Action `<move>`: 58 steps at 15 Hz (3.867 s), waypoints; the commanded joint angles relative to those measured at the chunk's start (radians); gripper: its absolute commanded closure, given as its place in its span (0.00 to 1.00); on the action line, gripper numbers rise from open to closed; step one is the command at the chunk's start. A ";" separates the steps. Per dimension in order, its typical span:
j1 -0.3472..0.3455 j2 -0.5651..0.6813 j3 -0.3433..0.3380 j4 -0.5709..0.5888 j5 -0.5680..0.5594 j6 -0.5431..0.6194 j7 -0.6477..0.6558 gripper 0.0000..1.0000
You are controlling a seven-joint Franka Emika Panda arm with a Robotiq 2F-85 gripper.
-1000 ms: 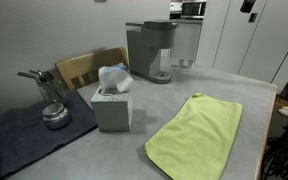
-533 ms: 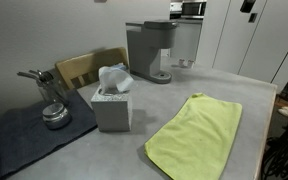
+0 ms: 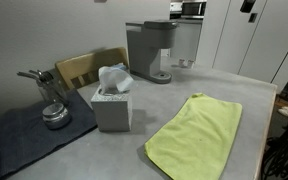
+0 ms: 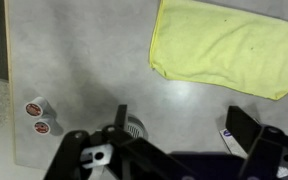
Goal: Fold the yellow towel from right to left
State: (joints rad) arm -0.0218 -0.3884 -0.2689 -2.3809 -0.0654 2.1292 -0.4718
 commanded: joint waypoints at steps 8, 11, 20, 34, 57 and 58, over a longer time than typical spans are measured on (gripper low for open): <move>-0.019 0.002 0.018 0.002 0.009 -0.002 -0.006 0.00; -0.019 0.002 0.018 0.002 0.009 -0.002 -0.006 0.00; -0.019 0.002 0.018 0.002 0.009 -0.002 -0.006 0.00; -0.005 0.042 -0.002 -0.013 0.044 0.051 -0.096 0.00; -0.068 0.199 -0.086 -0.064 0.138 0.194 -0.286 0.00; -0.066 0.212 -0.096 -0.062 0.176 0.193 -0.332 0.00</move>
State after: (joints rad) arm -0.0786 -0.2350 -0.3433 -2.4621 0.0258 2.3013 -0.6776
